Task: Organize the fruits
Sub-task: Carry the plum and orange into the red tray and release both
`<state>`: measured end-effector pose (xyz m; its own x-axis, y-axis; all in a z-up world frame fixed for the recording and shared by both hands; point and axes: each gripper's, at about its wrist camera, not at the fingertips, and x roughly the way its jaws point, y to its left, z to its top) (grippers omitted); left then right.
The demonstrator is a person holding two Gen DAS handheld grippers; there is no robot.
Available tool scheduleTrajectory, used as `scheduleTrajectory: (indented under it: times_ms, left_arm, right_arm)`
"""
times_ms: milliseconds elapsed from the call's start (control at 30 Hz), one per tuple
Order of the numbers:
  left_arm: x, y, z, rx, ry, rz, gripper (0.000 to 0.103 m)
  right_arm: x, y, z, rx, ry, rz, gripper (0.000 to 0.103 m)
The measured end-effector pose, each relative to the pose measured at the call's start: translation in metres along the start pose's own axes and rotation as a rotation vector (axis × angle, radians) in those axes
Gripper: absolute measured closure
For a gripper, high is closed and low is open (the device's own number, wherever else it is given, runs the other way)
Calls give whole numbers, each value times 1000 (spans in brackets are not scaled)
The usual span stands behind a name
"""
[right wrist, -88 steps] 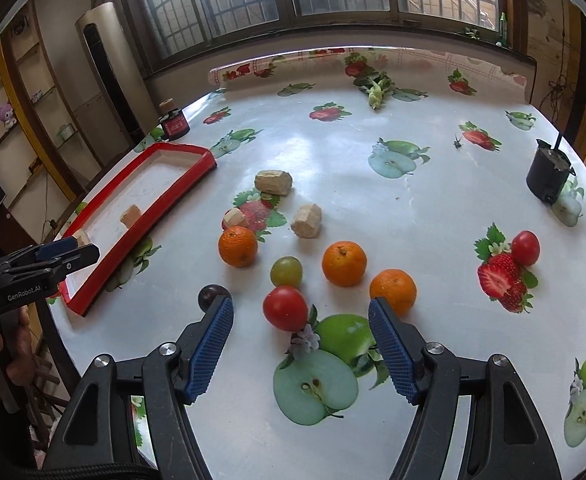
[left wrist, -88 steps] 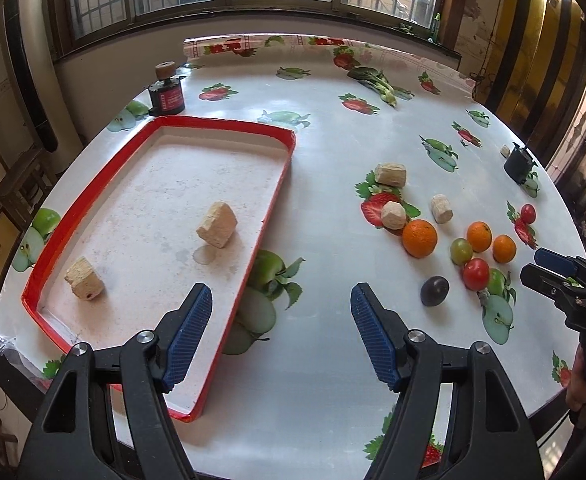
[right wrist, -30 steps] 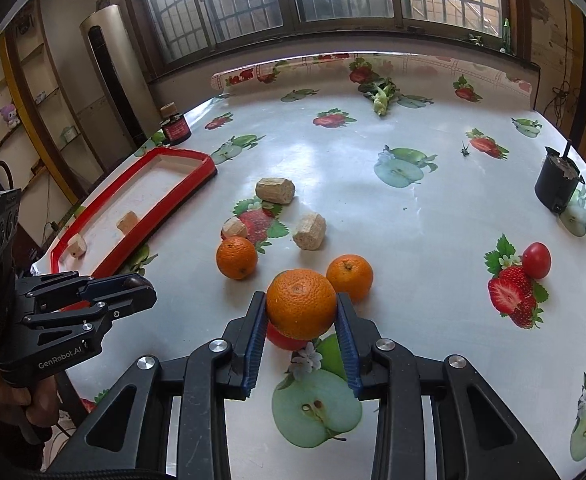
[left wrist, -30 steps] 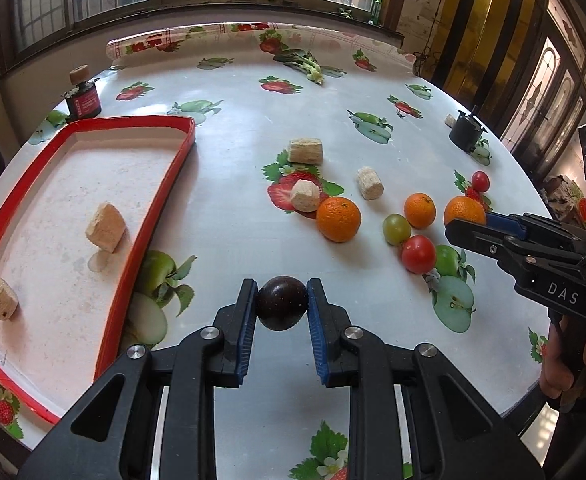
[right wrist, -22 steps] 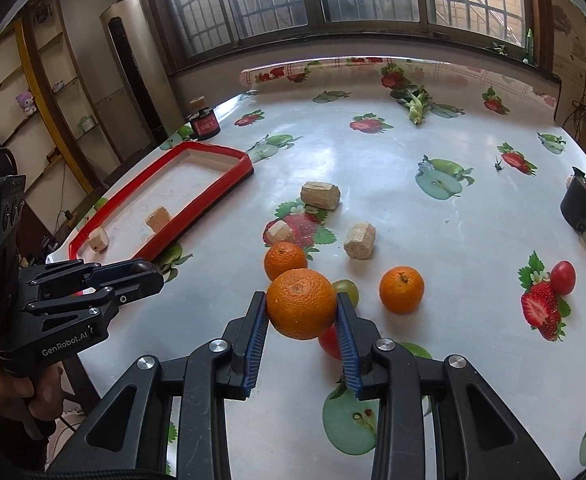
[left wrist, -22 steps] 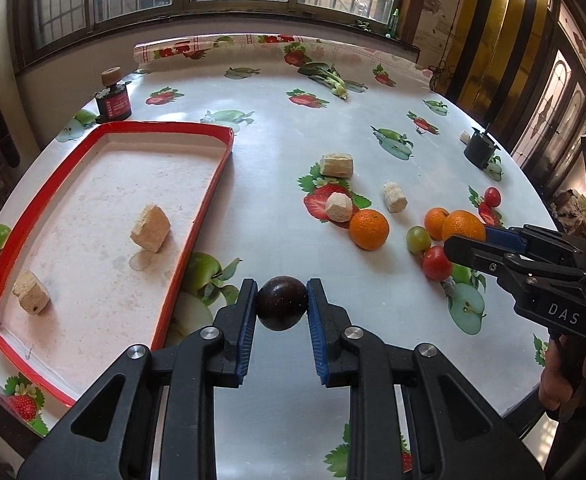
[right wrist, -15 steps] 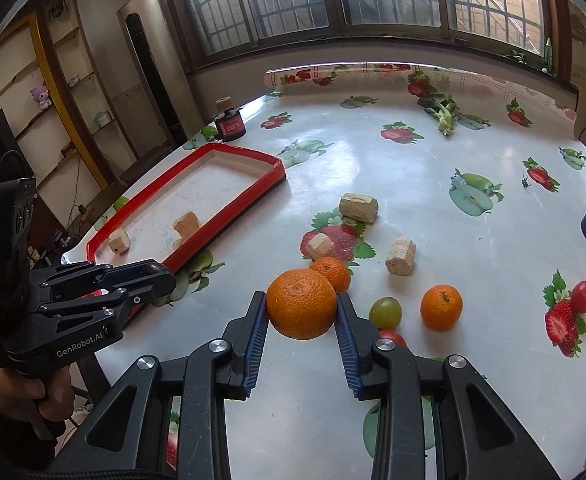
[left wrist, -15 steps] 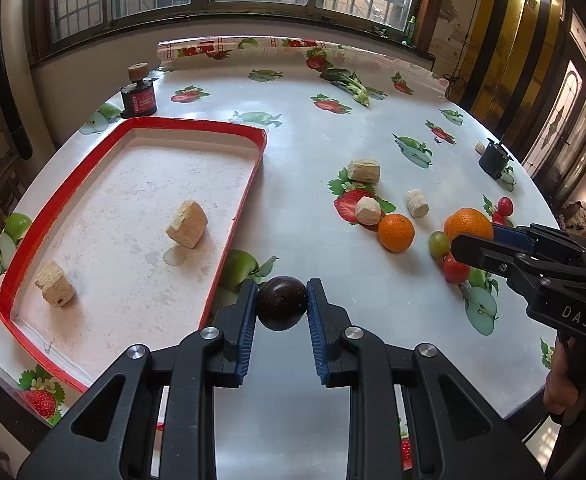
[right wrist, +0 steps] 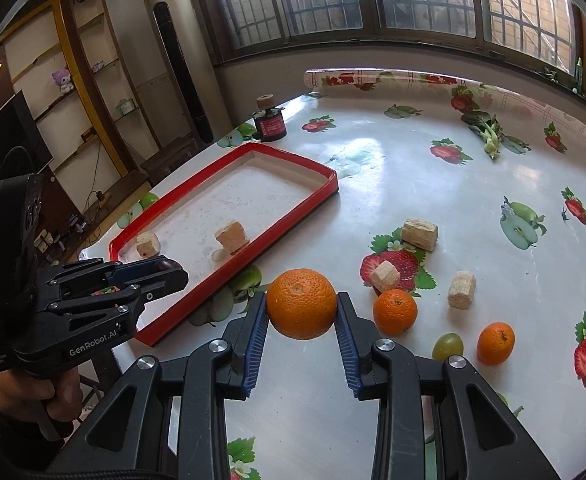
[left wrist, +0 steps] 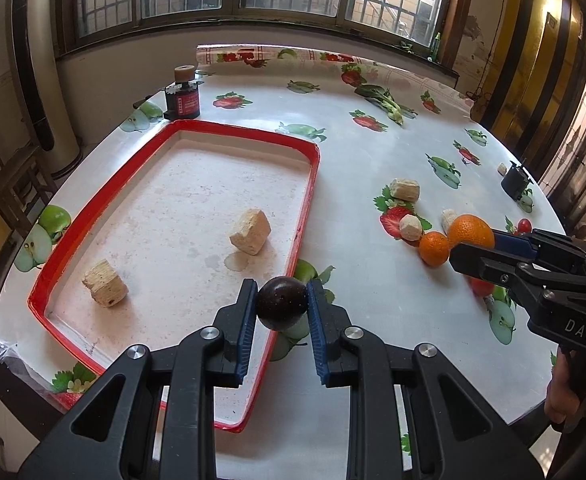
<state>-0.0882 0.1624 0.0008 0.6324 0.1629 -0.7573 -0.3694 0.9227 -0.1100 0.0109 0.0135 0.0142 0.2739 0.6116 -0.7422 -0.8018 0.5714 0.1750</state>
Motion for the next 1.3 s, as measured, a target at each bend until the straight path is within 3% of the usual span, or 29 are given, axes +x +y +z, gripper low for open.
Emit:
scheduleTrajectory:
  times_ms: [833, 1300]
  left_arm:
    - [0, 52, 14, -74, -18, 67, 81]
    - [24, 94, 43, -129, -5, 117, 81]
  right_arm:
    - [41, 27, 33, -34, 20, 61, 69]
    - [93, 35, 74, -23, 50, 85, 69]
